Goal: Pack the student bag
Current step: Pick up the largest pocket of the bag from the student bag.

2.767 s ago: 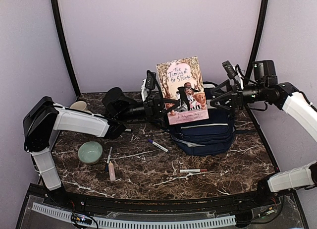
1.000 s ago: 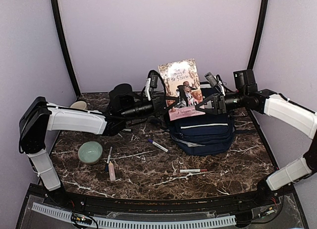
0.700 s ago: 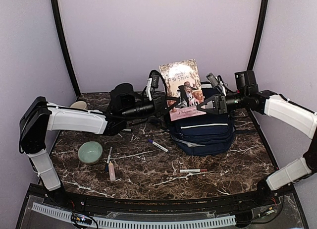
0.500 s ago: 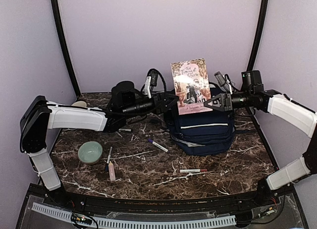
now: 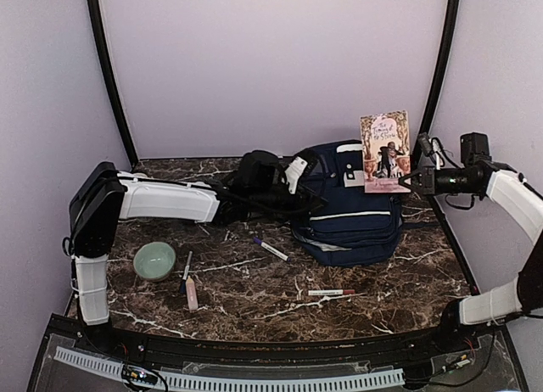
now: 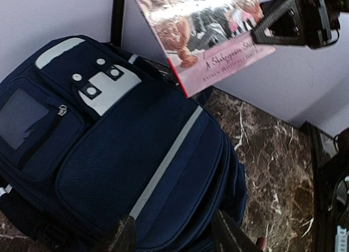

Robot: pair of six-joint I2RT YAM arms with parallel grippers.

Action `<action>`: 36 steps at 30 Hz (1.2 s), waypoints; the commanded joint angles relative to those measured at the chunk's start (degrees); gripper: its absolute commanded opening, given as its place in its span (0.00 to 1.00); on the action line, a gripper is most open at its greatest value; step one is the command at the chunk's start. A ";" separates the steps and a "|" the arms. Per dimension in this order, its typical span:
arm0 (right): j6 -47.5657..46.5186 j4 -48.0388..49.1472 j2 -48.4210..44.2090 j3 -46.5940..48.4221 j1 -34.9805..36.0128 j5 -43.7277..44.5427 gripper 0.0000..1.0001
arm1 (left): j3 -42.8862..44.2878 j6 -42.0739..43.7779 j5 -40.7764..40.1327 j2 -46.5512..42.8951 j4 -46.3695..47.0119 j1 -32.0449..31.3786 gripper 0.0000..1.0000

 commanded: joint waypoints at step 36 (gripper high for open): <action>-3.52 10.59 -11.37 -16.16 -4.95 -7.12 0.00 | 23.67 32.99 -20.37 19.27 -16.83 -13.97 0.29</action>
